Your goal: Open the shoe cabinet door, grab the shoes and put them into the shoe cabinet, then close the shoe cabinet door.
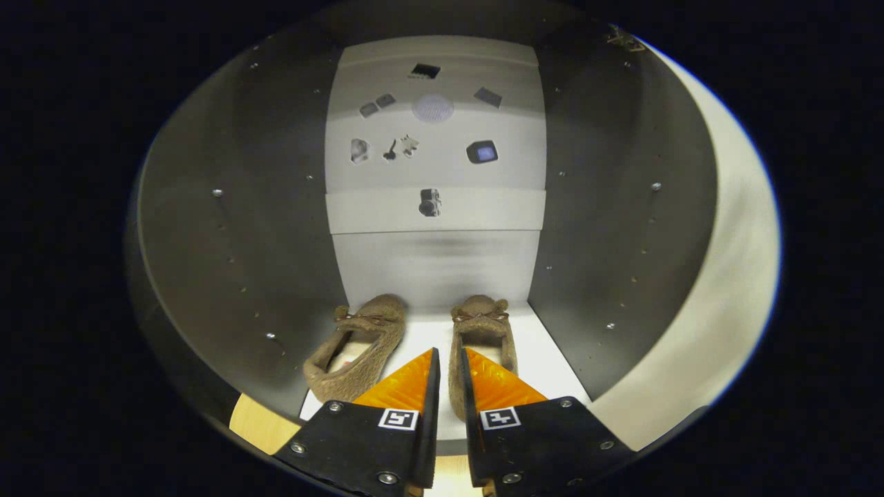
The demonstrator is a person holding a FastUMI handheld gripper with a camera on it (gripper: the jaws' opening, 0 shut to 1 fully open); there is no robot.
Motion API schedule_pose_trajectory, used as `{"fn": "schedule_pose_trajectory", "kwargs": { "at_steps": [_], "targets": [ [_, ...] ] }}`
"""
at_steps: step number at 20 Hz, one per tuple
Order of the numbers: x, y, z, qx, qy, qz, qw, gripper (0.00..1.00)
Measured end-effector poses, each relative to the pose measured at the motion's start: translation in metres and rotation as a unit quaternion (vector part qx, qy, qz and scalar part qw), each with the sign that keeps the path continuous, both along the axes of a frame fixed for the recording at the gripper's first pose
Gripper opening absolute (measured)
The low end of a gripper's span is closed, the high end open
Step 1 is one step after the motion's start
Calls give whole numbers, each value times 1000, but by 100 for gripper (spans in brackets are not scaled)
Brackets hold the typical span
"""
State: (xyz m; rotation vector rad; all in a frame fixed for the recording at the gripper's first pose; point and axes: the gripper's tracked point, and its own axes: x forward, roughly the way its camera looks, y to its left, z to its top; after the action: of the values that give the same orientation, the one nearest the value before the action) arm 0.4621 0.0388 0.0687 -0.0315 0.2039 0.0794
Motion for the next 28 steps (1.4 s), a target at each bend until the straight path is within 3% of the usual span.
{"fn": "schedule_pose_trajectory", "kwargs": {
  "at_steps": [13,19,24,28],
  "targets": [
    [-268,-30,10,2,-66,-31,997,25],
    [-365,-89,4,1,-85,-88,992,25],
    [-416,-181,-3,44,-103,-160,981,26],
    [-419,-249,-4,45,-115,-190,974,28]
  ]
}}
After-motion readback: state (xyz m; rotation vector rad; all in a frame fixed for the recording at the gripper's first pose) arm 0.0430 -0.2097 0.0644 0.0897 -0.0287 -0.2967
